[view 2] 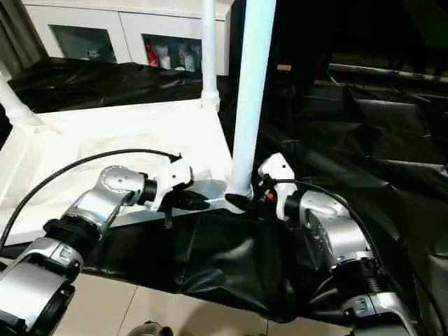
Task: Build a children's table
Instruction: Rotate leg to tighten
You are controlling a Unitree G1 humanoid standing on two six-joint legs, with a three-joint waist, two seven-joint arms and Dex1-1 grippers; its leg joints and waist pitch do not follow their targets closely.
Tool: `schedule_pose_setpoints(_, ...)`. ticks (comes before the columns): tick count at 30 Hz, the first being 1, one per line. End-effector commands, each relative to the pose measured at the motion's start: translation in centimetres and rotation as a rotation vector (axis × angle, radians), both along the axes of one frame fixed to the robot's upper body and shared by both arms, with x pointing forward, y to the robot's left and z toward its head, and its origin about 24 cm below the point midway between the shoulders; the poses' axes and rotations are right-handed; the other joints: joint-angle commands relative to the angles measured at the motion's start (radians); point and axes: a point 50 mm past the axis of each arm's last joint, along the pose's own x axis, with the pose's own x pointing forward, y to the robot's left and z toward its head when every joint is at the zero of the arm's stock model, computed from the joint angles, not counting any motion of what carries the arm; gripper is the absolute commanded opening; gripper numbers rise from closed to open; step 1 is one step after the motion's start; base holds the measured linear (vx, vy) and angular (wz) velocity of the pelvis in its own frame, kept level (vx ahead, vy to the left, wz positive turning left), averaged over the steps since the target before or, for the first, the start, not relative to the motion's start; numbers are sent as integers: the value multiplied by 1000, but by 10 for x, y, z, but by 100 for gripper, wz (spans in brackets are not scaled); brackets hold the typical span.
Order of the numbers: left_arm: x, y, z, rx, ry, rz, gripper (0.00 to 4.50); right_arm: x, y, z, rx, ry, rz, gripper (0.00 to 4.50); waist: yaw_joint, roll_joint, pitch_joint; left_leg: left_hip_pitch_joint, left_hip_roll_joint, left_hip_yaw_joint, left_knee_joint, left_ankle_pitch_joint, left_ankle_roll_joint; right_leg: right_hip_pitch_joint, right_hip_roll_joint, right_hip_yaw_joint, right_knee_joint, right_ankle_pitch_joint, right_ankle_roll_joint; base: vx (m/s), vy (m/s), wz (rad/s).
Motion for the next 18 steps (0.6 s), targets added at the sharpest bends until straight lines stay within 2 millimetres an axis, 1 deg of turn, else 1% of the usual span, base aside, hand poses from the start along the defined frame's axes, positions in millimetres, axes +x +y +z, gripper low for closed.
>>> schedule_pose_setpoints(1, 1, -5, 10, -24, -39, -33, 0, 2, 2, 3, 11, 2, 10, 287, -1, -14, -79, 18, 21, -4, -66, -180, 59, 53, -51, 37, -65, -130, -245, 0, 0, 0)
schedule_pose_setpoints(2, 1, -4, 10, -23, -38, -32, 0, 2, 2, 2, 12, 2, 11, 277, -2, -15, -79, 17, 21, -3, -67, -181, 60, 53, -50, 36, -64, -129, -245, 0, 0, 0)
schedule_pose_setpoints(4, 1, -4, 10, -22, -36, -32, 0, 2, 2, 2, 10, 4, 12, 270, -2, -14, -79, 18, 21, -4, -66, -180, 60, 53, -50, 36, -64, -129, -246, 0, 0, 0)
schedule_pose_setpoints(8, 1, -4, 10, -25, -35, -20, 0, 0, 2, -4, -1, 14, -4, 265, -2, -14, -80, 17, 21, -4, -66, -178, 60, 54, -50, 36, -64, -126, -246, 0, 0, 0)
schedule_pose_setpoints(10, 4, -5, 9, -24, -38, 14, 0, 2, 2, -8, -6, 17, -47, 265, -3, -15, -80, 18, 21, -4, -65, -173, 60, 53, -50, 36, -62, -118, -248, 0, 0, 0)
schedule_pose_setpoints(11, 9, -9, 8, -27, -47, 88, 0, 6, 2, -14, 0, 25, -151, 264, -5, -15, -80, 18, 20, -3, -66, -179, 57, 51, -51, 36, -64, -130, -248, 0, 0, 0)
schedule_pose_setpoints(12, 13, -13, 7, -33, -52, 145, 0, 9, 3, -20, 9, 35, -240, 264, -8, -19, -78, 19, 19, -3, -67, -190, 49, 50, -51, 36, -68, -156, -244, 0, 0, 0)
schedule_pose_setpoints(13, 13, -13, 7, -33, -52, 151, 0, 10, 3, -20, 11, 36, -251, 264, -10, -17, -76, 21, 18, -3, -68, -199, 42, 47, -51, 36, -70, -176, -241, 0, 0, 0)
schedule_pose_setpoints(14, 19, -21, 6, -31, -62, 237, 0, 15, 7, -28, 28, 54, -389, 264, -12, -18, -77, 25, 17, -3, -69, -211, 31, 46, -51, 36, -73, -209, -232, 0, 0, 0)
schedule_pose_setpoints(15, 19, -21, 6, -31, -62, 237, 0, 15, 7, -28, 28, 54, -389, 264, -14, -15, -75, 24, 17, -4, -70, -215, 25, 45, -51, 37, -74, -221, -229, 0, 0, 0)
schedule_pose_setpoints(16, 21, -24, 6, -27, -66, 272, 0, 17, 8, -31, 36, 62, -458, 264, -16, -20, -75, 23, 17, -6, -74, -225, 19, 49, -52, 35, -79, -248, -216, 0, 0, 0)
schedule_pose_setpoints(17, 24, -31, 5, -17, -70, 339, 0, 22, 13, -34, 48, 67, -560, 264, -18, -18, -75, 23, 16, -6, -73, -225, 16, 47, -51, 36, -78, -249, -208, 0, 0, 0)
schedule_pose_setpoints(18, 26, -34, 5, -14, -71, 370, 0, 25, 16, -35, 50, 70, -607, 264, -25, -13, -74, 22, 16, -6, -74, -225, 6, 44, -51, 37, -77, -240, -211, 0, 0, 0)
